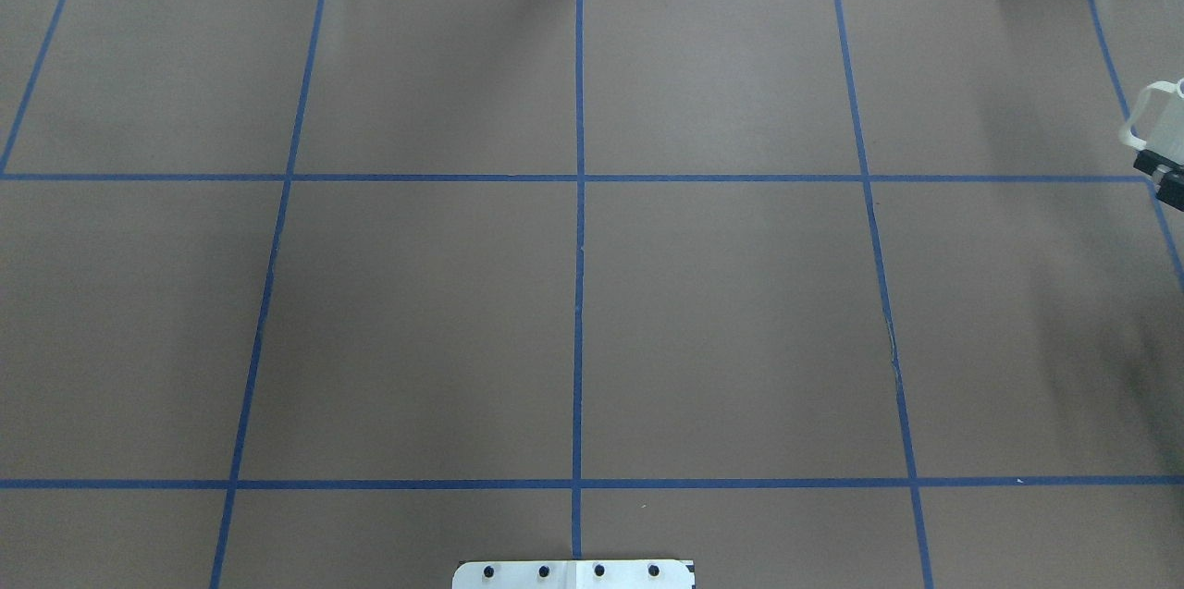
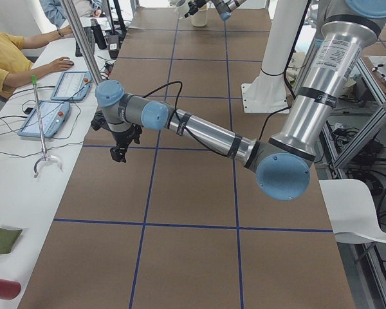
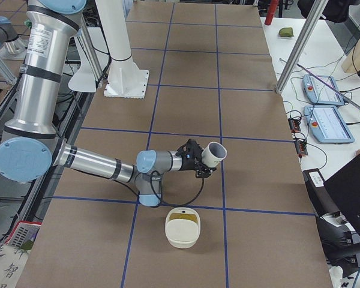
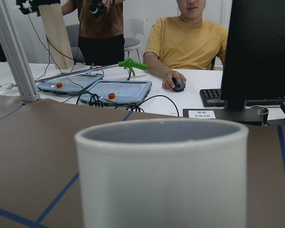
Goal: Left arm hands cup to right arm to dump lemon
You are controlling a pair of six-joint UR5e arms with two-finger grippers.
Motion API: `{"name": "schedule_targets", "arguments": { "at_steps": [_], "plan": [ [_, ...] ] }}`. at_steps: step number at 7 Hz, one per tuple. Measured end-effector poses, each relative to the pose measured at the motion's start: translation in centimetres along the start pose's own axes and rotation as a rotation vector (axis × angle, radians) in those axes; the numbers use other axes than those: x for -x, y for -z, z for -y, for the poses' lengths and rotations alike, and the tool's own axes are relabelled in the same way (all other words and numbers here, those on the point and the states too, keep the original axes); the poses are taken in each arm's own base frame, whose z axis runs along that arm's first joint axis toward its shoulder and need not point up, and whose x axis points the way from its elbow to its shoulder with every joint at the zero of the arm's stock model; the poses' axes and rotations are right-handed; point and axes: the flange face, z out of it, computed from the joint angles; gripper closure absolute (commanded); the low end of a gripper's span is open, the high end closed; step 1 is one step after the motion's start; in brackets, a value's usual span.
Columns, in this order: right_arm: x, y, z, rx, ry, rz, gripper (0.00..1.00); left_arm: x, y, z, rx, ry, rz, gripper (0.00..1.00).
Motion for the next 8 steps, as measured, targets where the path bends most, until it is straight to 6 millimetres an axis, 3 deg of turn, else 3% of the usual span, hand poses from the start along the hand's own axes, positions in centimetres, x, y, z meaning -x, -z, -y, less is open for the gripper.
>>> {"name": "schedule_targets", "arguments": {
  "at_steps": [1, 3, 6, 8],
  "plan": [
    [1.9, -3.6, 2.0, 0.009, 0.052, -0.001, 1.00, -1.4, 0.7, 0.7, -0.017, 0.043, -0.010, 0.00],
    [7.6, -11.2, 5.4, 0.028, 0.125, 0.019, 1.00, -7.2, 1.4, 3.6, -0.035, 0.137, -0.060, 0.00],
    [23.1, -21.4, 6.9, -0.030, 0.201, -0.009, 1.00, -17.8, 1.6, 8.7, -0.027, 0.264, -0.142, 0.00],
    [32.3, -24.7, 7.9, -0.101, 0.227, -0.055, 1.00, -24.4, 2.1, 11.5, -0.020, 0.340, -0.181, 0.00]
  ]
}}
